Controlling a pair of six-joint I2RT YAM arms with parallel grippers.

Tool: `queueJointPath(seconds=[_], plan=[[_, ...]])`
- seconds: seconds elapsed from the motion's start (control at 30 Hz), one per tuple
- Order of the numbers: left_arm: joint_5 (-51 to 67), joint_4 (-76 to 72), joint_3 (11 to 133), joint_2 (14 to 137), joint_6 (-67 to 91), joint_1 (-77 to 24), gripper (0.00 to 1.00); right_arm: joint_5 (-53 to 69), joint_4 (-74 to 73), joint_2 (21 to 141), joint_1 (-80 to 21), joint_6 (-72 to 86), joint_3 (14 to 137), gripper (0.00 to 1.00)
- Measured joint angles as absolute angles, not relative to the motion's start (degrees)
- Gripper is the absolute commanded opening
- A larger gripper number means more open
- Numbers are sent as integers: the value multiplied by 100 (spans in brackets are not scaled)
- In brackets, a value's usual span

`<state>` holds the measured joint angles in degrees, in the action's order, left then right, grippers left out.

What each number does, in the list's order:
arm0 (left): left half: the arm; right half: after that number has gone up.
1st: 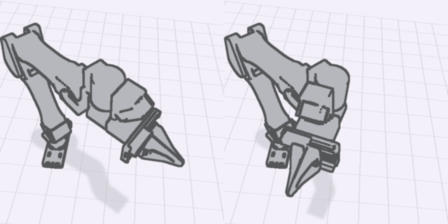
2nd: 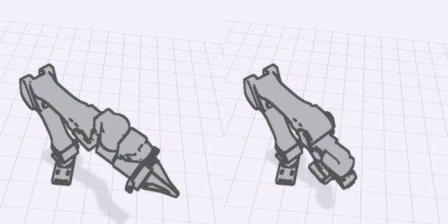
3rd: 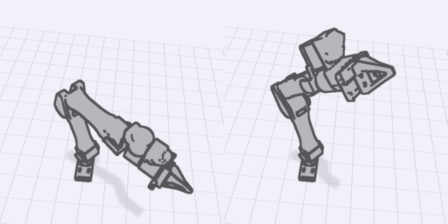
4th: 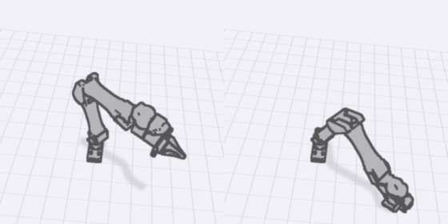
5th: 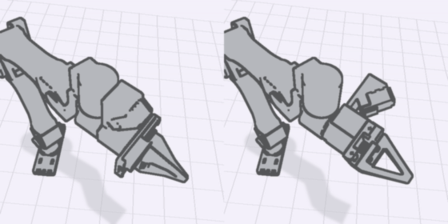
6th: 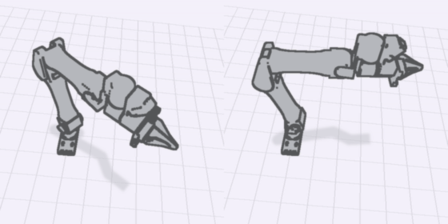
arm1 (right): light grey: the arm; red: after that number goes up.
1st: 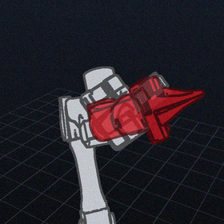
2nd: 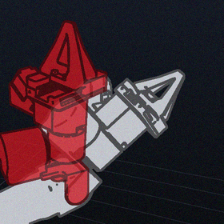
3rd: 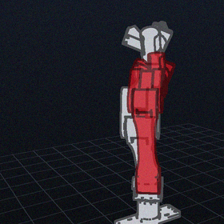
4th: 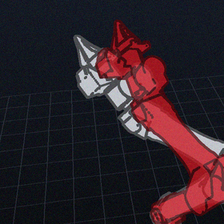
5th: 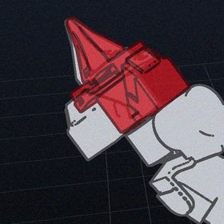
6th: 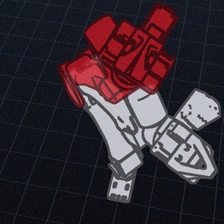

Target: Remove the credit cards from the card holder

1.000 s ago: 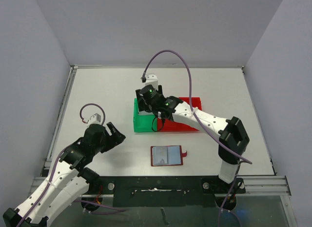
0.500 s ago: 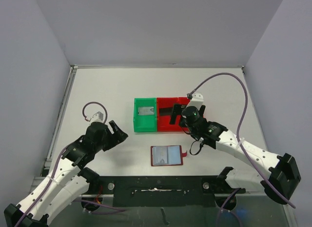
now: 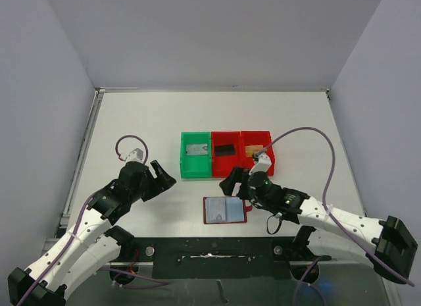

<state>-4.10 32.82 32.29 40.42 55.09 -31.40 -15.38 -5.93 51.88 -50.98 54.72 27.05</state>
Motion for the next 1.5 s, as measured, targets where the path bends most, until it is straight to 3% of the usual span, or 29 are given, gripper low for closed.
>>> queueJointPath(seconds=[0.2,0.3,0.4,1.1,1.37,1.5], plan=[[-397,3273,3227,4042,5509,-3140,73,-2209,-1750,6838,-6318,6257,3754,76],[-397,3273,3225,4040,5511,-3140,73,-2477,-2257,7463,-6539,6530,4156,68],[-397,3275,3216,4040,5511,-3140,73,-2574,-2521,7784,-6571,6646,4318,66],[-126,2971,3144,4289,5529,-3140,72,-1588,-1975,8326,-6001,6237,4209,49],[113,2744,3131,4633,5481,-3142,71,-1522,-1940,8471,-5948,6222,4174,22],[202,2606,3122,4703,5478,-3197,68,-1374,-1634,8364,-5782,6239,3953,15]])
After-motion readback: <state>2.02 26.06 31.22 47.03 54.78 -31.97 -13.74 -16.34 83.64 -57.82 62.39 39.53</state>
